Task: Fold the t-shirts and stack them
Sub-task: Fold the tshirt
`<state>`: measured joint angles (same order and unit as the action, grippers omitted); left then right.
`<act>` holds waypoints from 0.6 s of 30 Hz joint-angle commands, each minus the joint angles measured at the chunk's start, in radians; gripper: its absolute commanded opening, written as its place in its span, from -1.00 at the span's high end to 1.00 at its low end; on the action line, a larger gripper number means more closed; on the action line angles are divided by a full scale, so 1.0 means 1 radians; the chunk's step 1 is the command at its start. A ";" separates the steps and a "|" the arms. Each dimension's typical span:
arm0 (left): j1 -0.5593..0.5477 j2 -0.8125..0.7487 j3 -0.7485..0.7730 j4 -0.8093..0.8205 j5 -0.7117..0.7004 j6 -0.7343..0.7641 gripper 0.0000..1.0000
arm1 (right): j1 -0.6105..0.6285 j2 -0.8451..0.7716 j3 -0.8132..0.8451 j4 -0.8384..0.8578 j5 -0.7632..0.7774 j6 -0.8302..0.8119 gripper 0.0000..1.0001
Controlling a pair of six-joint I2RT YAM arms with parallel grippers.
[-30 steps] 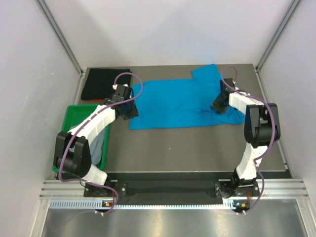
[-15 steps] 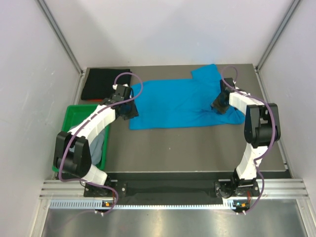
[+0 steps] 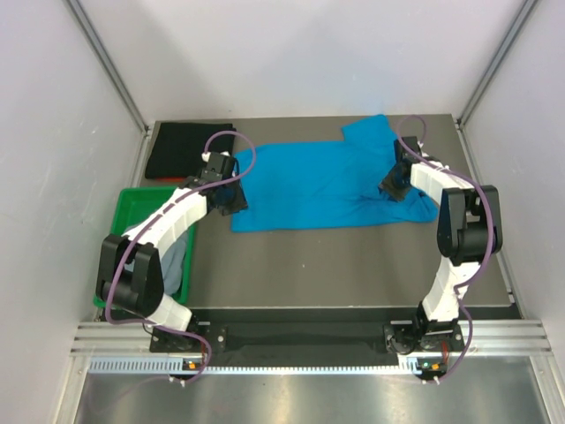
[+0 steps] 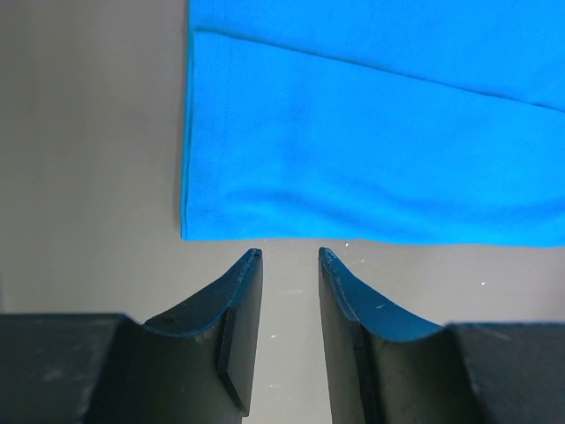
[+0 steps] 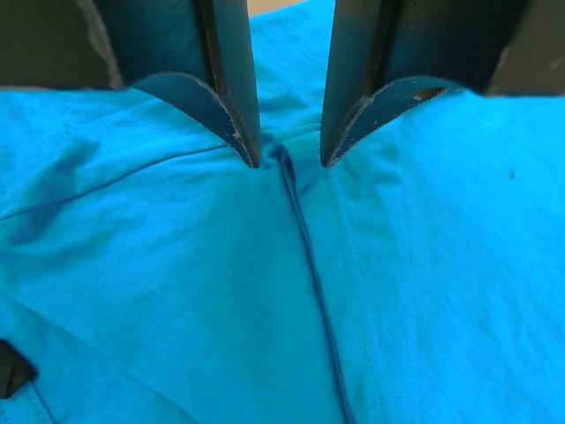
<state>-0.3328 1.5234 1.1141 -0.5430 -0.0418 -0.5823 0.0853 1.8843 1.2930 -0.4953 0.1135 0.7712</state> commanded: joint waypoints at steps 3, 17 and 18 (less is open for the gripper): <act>0.005 0.001 -0.008 0.025 -0.003 -0.007 0.26 | -0.007 -0.021 0.012 0.057 -0.021 0.022 0.35; 0.006 0.018 -0.013 0.034 -0.007 -0.008 0.26 | -0.001 0.004 0.014 0.057 -0.025 0.045 0.43; 0.005 0.018 -0.014 0.035 -0.007 -0.008 0.26 | 0.001 0.006 0.012 0.057 -0.023 0.043 0.43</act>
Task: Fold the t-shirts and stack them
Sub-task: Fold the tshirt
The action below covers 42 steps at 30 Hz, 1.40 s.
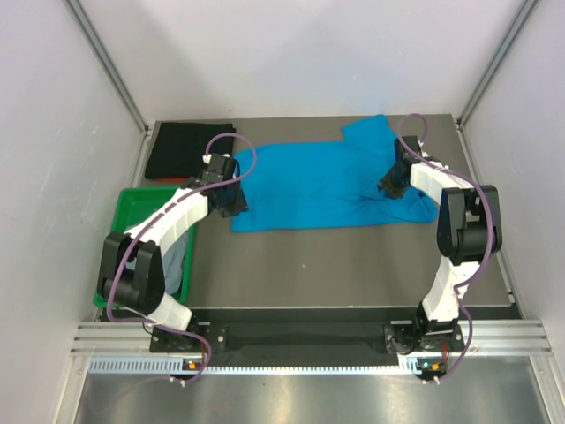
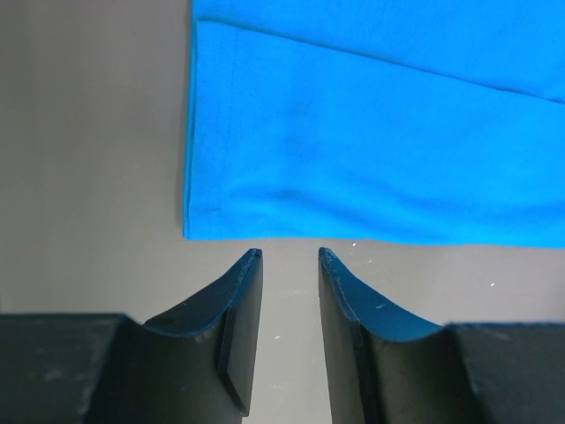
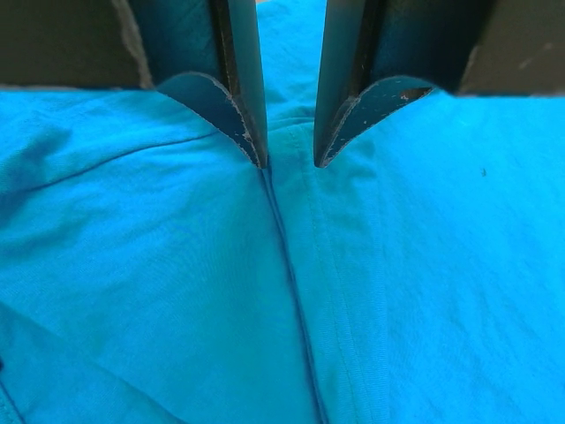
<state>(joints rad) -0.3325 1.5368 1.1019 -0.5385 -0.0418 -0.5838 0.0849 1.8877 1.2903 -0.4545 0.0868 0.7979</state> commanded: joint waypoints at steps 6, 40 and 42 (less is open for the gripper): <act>0.004 0.008 -0.001 0.029 -0.012 -0.005 0.27 | 0.004 0.011 0.009 0.010 0.008 0.021 0.42; 0.004 0.019 0.000 0.041 -0.004 -0.010 0.26 | 0.029 0.033 0.104 0.174 -0.127 -0.080 1.00; 0.004 0.019 -0.001 0.041 -0.007 -0.010 0.27 | 0.036 0.062 0.141 0.192 -0.143 -0.097 1.00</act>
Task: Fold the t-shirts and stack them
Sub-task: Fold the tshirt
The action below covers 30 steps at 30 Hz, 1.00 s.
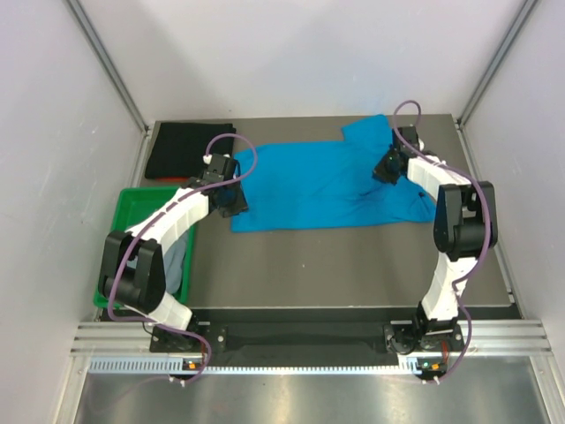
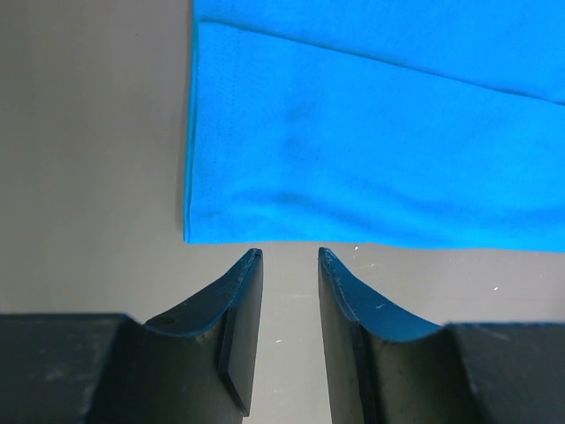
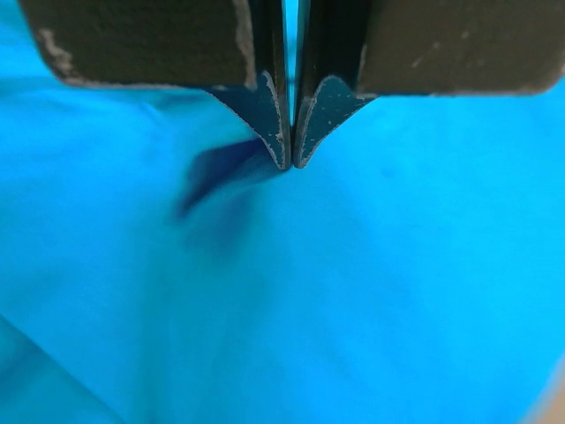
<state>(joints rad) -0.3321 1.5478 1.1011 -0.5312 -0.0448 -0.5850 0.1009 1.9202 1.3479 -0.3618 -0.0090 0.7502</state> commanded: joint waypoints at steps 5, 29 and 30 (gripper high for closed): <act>0.004 0.006 0.000 0.033 -0.015 -0.006 0.27 | 0.042 0.052 0.126 0.162 -0.063 -0.113 1.00; 0.004 0.035 0.003 0.063 0.022 -0.006 0.23 | 0.091 0.099 0.391 -0.084 -0.057 -0.292 0.17; 0.002 0.038 0.005 0.071 0.037 -0.009 0.23 | 0.080 0.091 0.417 -0.144 -0.034 -0.273 0.11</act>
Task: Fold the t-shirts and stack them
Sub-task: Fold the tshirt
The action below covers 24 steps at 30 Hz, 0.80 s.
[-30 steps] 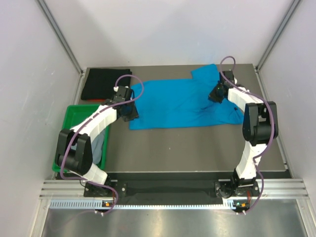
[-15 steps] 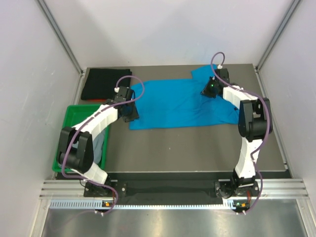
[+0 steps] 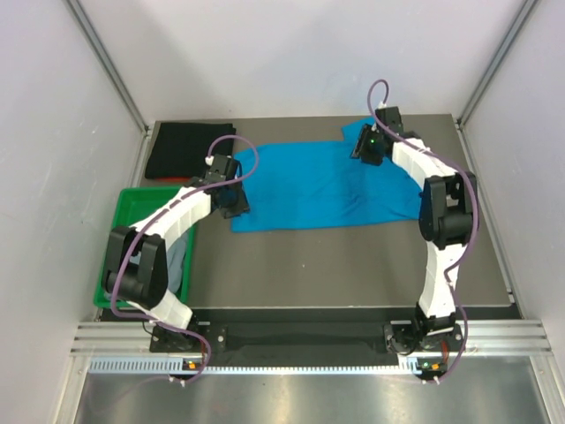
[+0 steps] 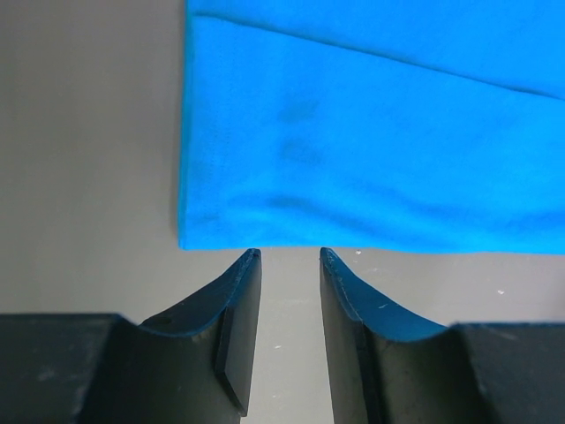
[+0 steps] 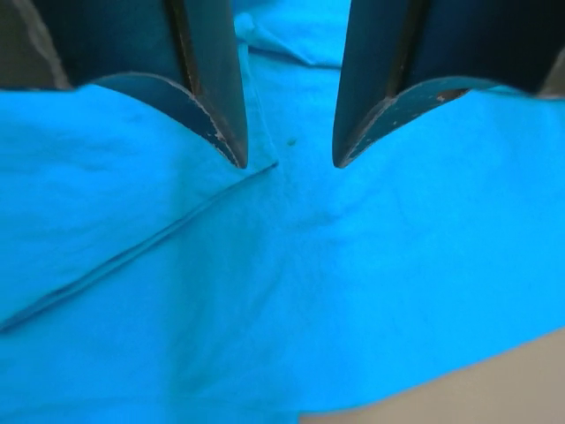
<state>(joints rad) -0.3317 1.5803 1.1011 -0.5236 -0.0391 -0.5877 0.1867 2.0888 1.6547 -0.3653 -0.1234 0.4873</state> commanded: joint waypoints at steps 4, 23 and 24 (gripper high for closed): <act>0.002 0.041 -0.003 0.105 0.100 -0.017 0.23 | -0.082 -0.204 0.035 -0.354 0.192 0.098 0.08; 0.000 0.228 -0.056 0.128 -0.002 -0.024 0.28 | -0.561 -0.438 -0.529 -0.241 0.128 0.227 0.17; 0.000 0.227 -0.064 0.128 -0.005 -0.023 0.29 | -0.561 -0.431 -0.530 -0.232 0.130 0.235 0.17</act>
<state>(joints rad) -0.3328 1.7760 1.0794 -0.3965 0.0353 -0.6186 -0.3695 1.6302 1.1252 -0.6380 0.0177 0.7002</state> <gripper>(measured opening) 0.359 0.415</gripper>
